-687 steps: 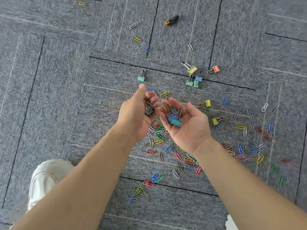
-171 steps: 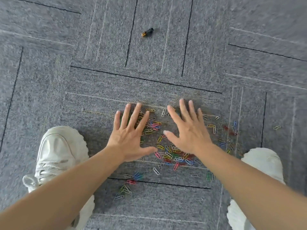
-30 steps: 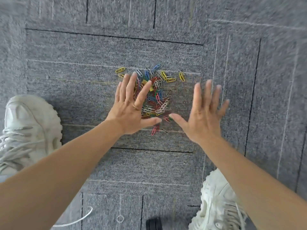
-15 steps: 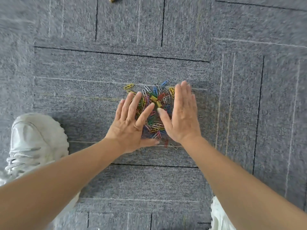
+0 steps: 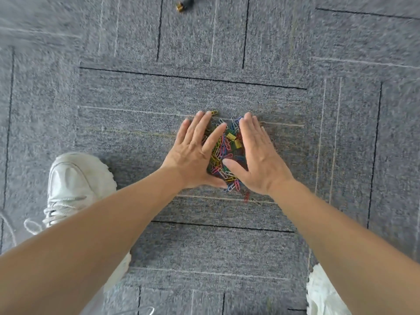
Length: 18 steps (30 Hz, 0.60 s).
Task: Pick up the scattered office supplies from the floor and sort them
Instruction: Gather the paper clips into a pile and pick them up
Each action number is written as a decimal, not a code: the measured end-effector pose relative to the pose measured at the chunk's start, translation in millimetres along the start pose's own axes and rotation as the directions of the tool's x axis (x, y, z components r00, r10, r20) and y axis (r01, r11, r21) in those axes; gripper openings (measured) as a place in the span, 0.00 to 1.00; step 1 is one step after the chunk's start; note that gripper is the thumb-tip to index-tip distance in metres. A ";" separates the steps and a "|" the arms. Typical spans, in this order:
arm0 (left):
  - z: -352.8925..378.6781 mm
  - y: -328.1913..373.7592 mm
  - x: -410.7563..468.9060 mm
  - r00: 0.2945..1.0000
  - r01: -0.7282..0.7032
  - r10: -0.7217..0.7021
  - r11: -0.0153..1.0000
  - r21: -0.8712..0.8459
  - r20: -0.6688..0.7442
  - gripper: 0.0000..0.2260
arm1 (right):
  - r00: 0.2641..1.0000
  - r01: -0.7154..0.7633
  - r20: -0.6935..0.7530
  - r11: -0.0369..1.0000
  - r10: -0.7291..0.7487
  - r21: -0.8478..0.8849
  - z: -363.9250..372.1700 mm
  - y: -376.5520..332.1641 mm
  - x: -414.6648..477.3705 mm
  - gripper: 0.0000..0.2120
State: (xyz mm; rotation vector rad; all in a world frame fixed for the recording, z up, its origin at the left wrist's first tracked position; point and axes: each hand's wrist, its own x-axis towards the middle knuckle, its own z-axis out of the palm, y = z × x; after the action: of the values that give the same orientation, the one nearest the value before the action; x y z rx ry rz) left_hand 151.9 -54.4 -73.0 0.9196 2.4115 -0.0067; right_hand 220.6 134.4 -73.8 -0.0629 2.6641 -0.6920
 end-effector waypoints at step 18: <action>18.1 -14.6 -44.6 0.967 0.188 -0.205 0.975 0.118 0.154 0.48 | 0.942 -0.307 0.046 0.906 0.334 -0.290 36.7 -21.9 -45.0 0.42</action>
State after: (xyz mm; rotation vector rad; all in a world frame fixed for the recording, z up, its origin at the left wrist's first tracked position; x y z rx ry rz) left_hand 179.2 -96.4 -68.8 0.6901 2.3534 -0.2723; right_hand 274.9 104.5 -76.9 0.2568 2.5735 -0.1996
